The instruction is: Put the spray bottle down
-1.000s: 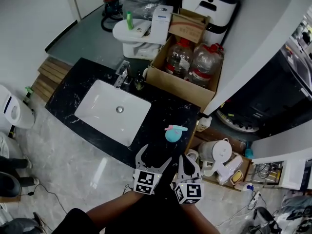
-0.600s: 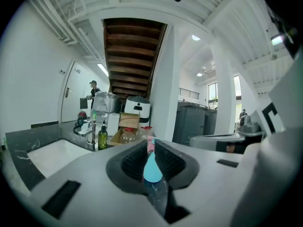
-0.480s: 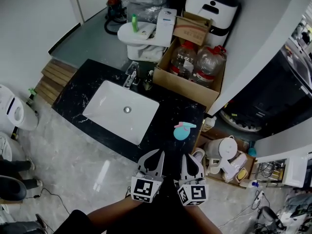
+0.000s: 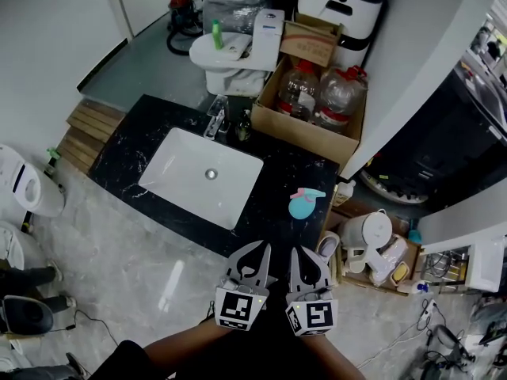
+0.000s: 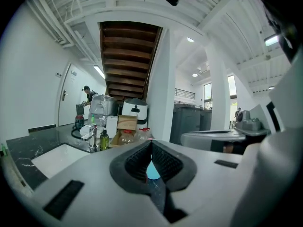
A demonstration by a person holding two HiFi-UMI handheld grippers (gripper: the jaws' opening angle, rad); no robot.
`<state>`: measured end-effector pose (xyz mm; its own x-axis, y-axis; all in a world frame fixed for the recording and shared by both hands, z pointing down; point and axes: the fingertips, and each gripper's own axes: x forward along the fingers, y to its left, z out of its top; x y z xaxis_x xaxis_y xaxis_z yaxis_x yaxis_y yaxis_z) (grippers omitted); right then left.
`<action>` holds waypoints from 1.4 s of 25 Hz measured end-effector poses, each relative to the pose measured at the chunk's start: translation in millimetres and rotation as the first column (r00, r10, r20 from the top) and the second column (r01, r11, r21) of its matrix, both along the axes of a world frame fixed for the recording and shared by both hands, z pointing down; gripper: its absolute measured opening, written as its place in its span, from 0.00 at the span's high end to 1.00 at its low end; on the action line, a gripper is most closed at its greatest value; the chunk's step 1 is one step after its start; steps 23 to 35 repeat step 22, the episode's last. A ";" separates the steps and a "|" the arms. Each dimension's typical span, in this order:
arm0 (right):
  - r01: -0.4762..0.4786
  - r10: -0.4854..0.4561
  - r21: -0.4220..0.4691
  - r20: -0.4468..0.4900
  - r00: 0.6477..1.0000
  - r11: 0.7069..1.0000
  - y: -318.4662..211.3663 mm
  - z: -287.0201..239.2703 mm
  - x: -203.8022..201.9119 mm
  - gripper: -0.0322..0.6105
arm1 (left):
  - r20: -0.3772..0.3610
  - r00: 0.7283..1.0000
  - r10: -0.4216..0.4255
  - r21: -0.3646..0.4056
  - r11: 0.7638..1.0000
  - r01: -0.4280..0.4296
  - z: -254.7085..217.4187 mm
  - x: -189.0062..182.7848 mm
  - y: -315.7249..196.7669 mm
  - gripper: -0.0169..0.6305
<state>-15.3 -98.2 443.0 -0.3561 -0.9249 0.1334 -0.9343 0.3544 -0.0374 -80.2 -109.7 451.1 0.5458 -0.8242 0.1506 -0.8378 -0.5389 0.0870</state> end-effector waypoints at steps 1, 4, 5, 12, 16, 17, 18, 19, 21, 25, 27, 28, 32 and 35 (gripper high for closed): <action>0.005 -0.005 0.012 -0.012 1.000 1.000 0.9 -2.5 -3.1 0.93 | 0.000 1.000 0.003 0.003 1.000 -0.003 -0.9 0.2 0.6 0.95; 0.012 -0.009 0.043 -0.055 0.998 0.999 2.6 -8.8 -9.6 0.93 | -0.008 1.000 0.012 -0.002 1.000 -0.012 -2.9 0.9 1.9 0.95; 0.012 -0.009 0.050 -0.063 0.998 0.999 2.7 -10.4 -10.9 0.93 | -0.009 1.000 0.016 0.000 1.000 -0.016 -4.1 1.1 2.4 0.95; 0.003 0.001 0.057 -0.077 0.997 0.998 3.8 -12.6 -17.7 0.93 | -0.005 1.000 0.021 0.014 1.000 -0.021 -7.6 -1.7 5.4 0.95; -0.007 0.012 0.057 -0.082 0.997 0.998 6.2 -11.4 -15.7 0.93 | -0.005 1.000 0.024 0.013 1.000 -0.024 -5.8 -1.3 8.9 0.95; -0.011 0.016 0.055 -0.080 0.997 0.998 6.4 -10.6 -15.1 0.93 | -0.006 1.000 0.024 0.013 1.000 -0.024 -5.6 -1.6 9.3 0.95; -0.014 0.018 0.054 -0.077 0.997 0.998 6.5 -10.3 -14.6 0.93 | -0.008 1.000 0.024 0.014 1.000 -0.024 -5.8 -1.9 9.4 0.95; -0.016 0.020 0.054 -0.077 0.997 0.998 6.2 -10.9 -14.6 0.93 | -0.008 1.000 0.023 0.016 1.000 -0.023 -6.3 -2.3 9.3 0.95; -0.016 0.021 0.058 -0.081 0.997 0.998 5.4 -13.5 -15.0 0.93 | -0.007 1.000 0.023 0.022 1.000 -0.023 -7.9 -3.2 8.7 0.95; -0.016 0.021 0.060 -0.083 0.996 0.998 5.0 -14.8 -15.2 0.93 | -0.006 1.000 0.023 0.025 0.999 -0.023 -8.8 -3.6 8.4 0.95; -0.016 0.021 0.060 -0.083 0.996 0.998 5.0 -14.8 -15.2 0.93 | -0.006 1.000 0.023 0.025 0.999 -0.023 -8.8 -3.6 8.4 0.95; -0.016 0.021 0.060 -0.083 0.996 0.998 5.0 -14.8 -15.2 0.93 | -0.006 1.000 0.023 0.025 0.999 -0.023 -8.8 -3.6 8.4 0.95; -0.016 0.021 0.060 -0.083 0.996 0.998 5.0 -14.8 -15.2 0.93 | -0.006 1.000 0.023 0.025 0.999 -0.023 -8.8 -3.6 8.4 0.95; -0.016 0.021 0.060 -0.083 0.996 0.998 5.0 -14.8 -15.2 0.93 | -0.006 1.000 0.023 0.025 0.999 -0.023 -8.8 -3.6 8.4 0.95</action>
